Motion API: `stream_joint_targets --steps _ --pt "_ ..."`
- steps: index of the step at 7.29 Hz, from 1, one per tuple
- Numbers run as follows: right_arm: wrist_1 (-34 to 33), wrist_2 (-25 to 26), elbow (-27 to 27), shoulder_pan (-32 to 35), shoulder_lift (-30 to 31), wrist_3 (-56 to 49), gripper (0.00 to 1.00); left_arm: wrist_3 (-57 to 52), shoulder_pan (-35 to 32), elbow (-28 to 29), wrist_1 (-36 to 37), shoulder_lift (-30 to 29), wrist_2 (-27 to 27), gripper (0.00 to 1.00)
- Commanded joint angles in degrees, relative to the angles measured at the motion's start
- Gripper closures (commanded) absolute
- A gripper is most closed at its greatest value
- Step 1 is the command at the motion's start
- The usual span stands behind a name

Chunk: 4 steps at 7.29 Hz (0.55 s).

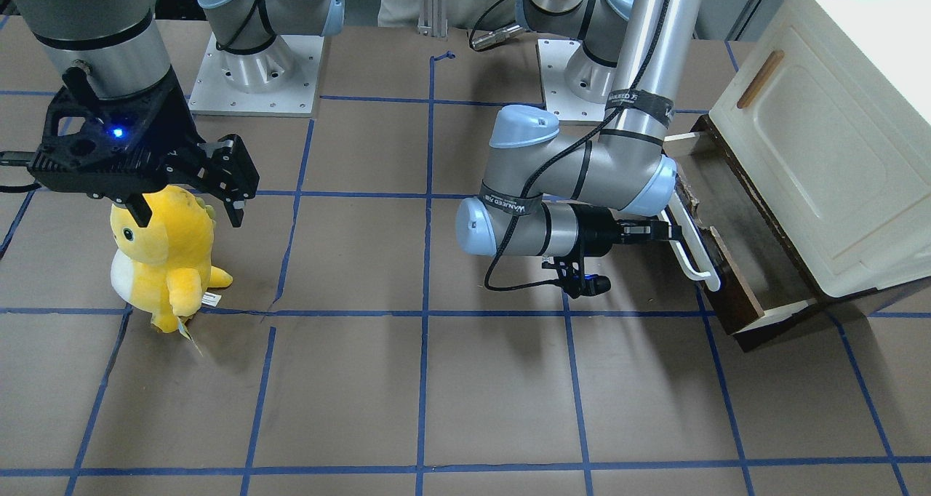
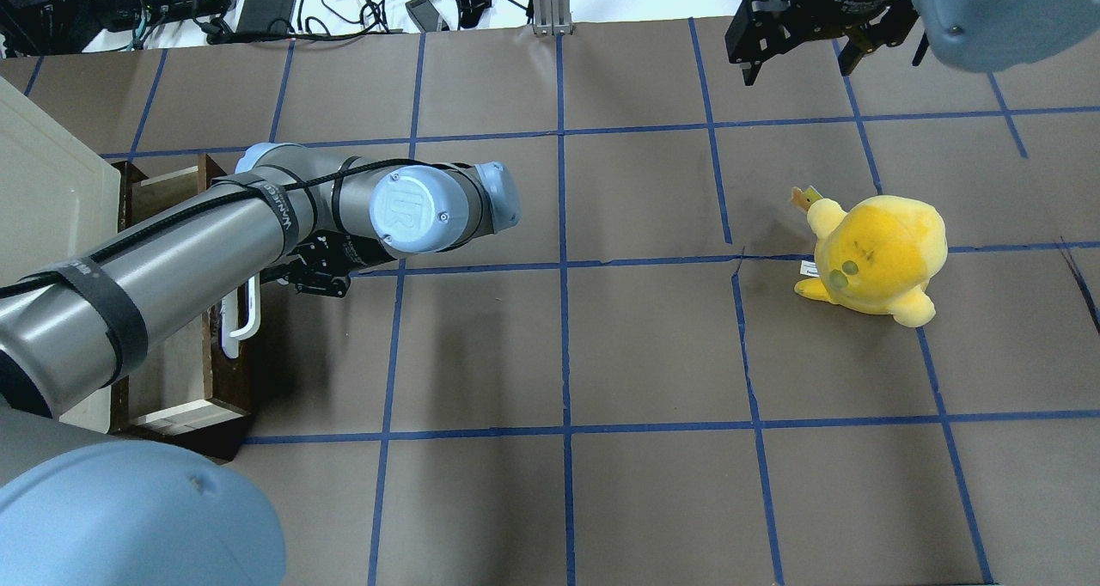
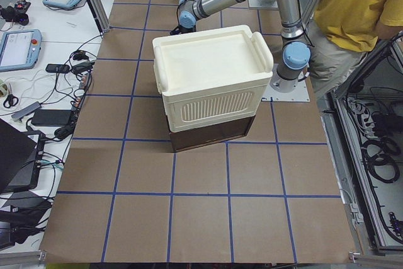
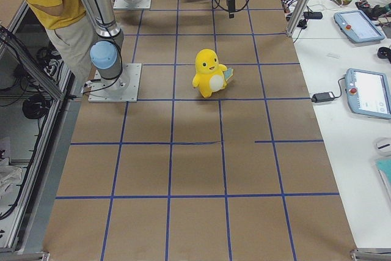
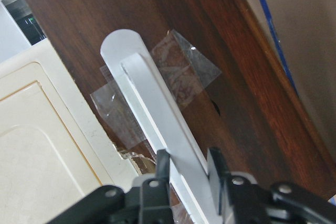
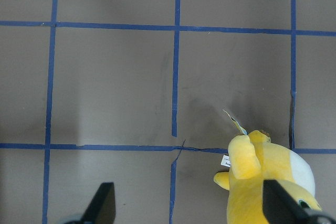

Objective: Pull drawer sideways
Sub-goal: 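Keep pulling the drawer farther out with the left gripper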

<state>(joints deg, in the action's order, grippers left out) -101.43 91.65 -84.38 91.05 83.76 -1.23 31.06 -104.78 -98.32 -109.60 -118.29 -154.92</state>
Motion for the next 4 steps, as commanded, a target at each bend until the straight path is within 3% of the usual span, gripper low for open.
stream_joint_targets --steps 1,4 --pt "0.0 0.0 0.0 0.0 0.0 0.0 0.00 0.0 -0.2 0.2 0.0 -0.1 0.1 0.68" --pt "0.0 -0.1 0.0 0.0 0.0 0.0 0.00 0.0 -0.7 0.2 0.1 -0.1 -0.1 0.68"
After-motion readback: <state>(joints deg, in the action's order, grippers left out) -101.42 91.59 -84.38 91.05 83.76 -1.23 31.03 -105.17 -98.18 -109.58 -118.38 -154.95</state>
